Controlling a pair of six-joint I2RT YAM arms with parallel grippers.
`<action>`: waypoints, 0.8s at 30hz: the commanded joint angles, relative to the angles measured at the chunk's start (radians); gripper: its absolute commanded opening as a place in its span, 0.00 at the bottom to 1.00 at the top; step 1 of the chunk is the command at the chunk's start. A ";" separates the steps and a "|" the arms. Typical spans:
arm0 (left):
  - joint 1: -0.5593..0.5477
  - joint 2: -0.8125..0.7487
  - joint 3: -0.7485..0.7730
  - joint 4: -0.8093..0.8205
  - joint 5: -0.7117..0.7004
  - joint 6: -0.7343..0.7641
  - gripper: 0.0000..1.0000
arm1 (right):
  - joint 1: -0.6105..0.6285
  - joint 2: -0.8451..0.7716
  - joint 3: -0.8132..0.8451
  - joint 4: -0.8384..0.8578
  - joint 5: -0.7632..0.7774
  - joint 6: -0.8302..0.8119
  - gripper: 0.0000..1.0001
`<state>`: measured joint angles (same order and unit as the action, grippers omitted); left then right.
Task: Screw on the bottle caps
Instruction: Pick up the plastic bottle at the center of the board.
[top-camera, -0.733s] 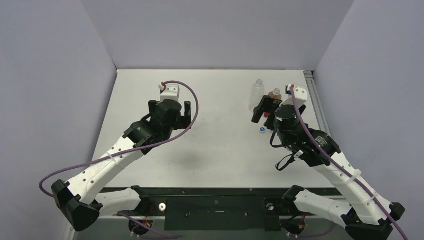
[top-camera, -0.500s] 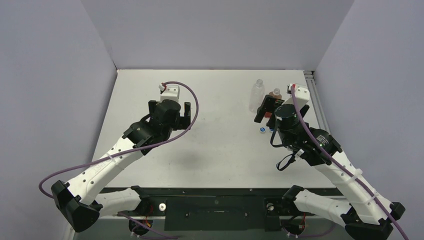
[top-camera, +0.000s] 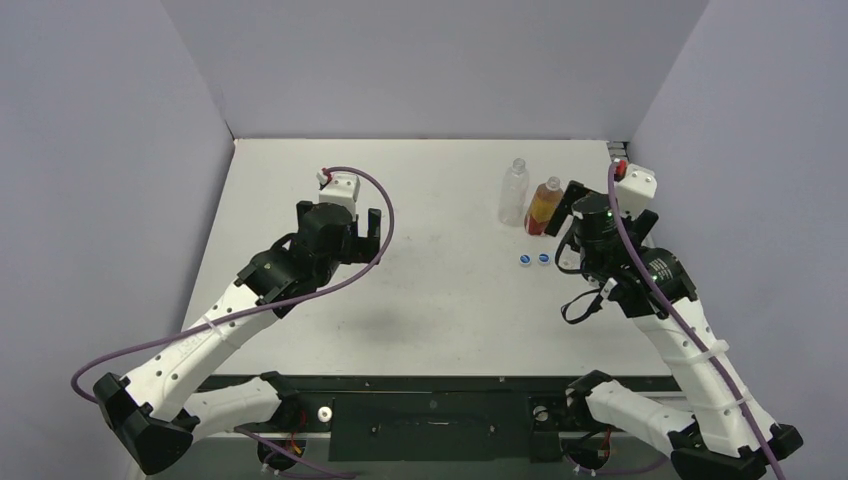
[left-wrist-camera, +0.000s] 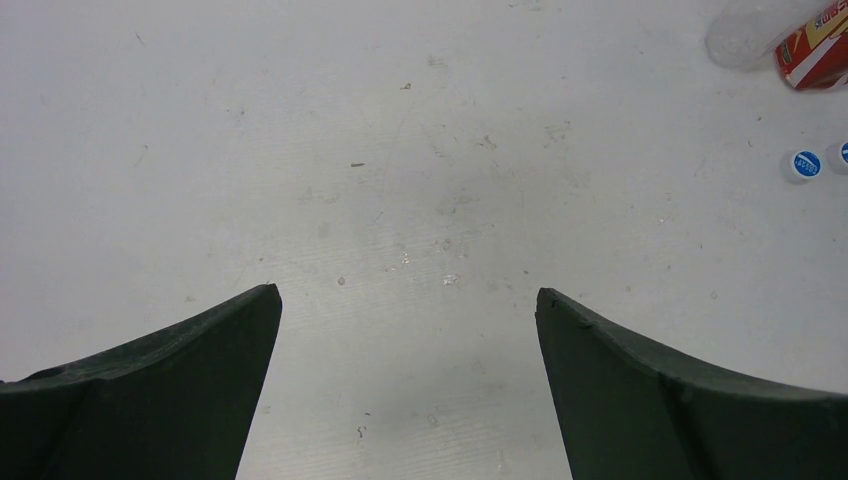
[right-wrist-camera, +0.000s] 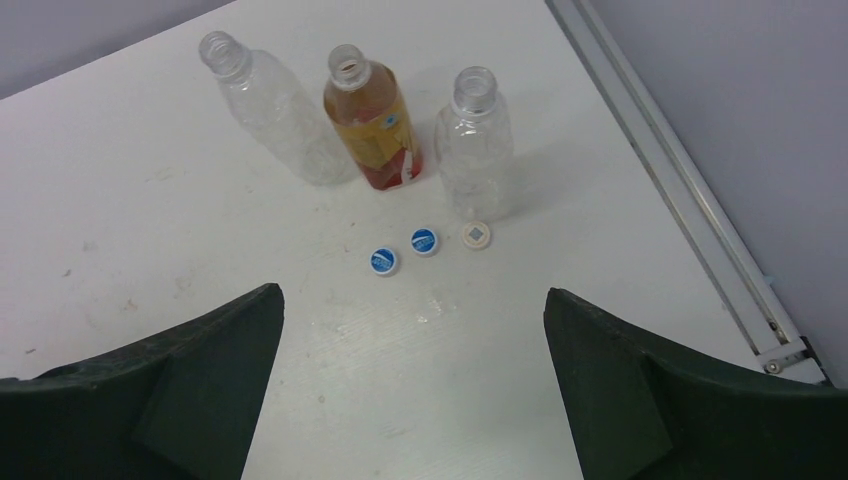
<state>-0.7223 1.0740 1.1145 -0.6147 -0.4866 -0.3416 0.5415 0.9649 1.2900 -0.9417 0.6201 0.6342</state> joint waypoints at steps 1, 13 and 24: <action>0.009 -0.028 -0.003 0.064 0.029 0.032 0.97 | -0.090 0.017 0.062 -0.037 -0.021 -0.048 0.97; 0.011 -0.043 -0.002 0.084 0.078 0.046 0.96 | -0.387 0.176 0.085 0.049 -0.245 -0.144 0.81; 0.013 -0.050 -0.013 0.091 0.082 0.053 0.97 | -0.538 0.397 0.164 0.131 -0.456 -0.157 0.60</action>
<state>-0.7170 1.0512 1.1027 -0.5793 -0.4114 -0.3019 0.0212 1.3079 1.4014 -0.8768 0.2634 0.4923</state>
